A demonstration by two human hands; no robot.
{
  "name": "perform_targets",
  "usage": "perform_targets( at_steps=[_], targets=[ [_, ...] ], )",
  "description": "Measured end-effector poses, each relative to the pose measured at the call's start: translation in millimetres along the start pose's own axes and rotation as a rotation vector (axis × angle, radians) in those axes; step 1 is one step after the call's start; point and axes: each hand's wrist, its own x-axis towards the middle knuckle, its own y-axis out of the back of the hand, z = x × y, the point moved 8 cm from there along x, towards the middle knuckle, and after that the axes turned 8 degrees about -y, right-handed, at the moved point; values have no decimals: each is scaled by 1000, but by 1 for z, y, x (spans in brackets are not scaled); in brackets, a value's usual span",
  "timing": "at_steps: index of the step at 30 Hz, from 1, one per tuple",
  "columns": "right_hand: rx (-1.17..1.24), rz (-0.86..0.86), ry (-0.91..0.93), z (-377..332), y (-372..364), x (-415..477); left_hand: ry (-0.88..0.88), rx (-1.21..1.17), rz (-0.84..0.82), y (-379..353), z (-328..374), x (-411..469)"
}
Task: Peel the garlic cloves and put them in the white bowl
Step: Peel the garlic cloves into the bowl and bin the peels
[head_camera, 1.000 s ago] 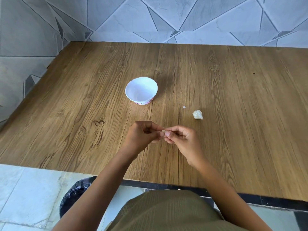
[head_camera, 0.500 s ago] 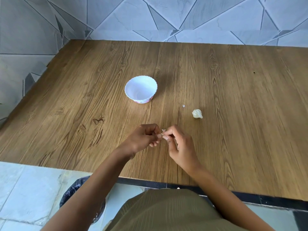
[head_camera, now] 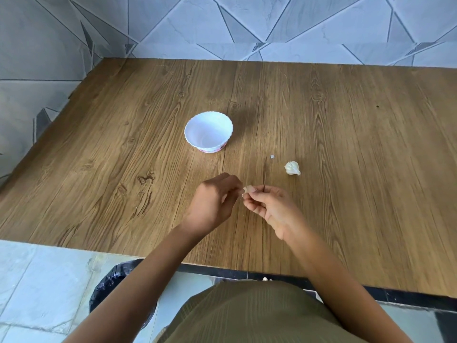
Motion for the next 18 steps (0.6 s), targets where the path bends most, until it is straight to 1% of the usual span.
perform_targets(
  at_steps=[2,4,5,6,8,10,12,15,18],
  targets=[
    [-48,-9,46,-4,-2,-2,260,-280,104,0,-18,-9],
    [-176,8,175,-10,-4,-6,519,-620,143,-9,-32,-18],
    [-234,21,247,-14,-5,-9,587,-720,156,-12,-35,-21],
    [-279,30,314,-17,-6,-12,623,-763,162,-14,-36,-22],
    [-359,45,410,-22,-5,-16,646,-756,157,-15,-35,-21],
    [-442,57,453,-24,-5,-17,646,-713,149,-14,-35,-19],
    [-464,60,447,-23,-5,-17,642,-724,135,-14,-34,-19],
    [-433,67,411,-18,-4,-14,624,-735,82,-16,-31,-19],
    [-475,60,404,-17,-4,-13,621,-691,94,-14,-32,-19]
  ],
)
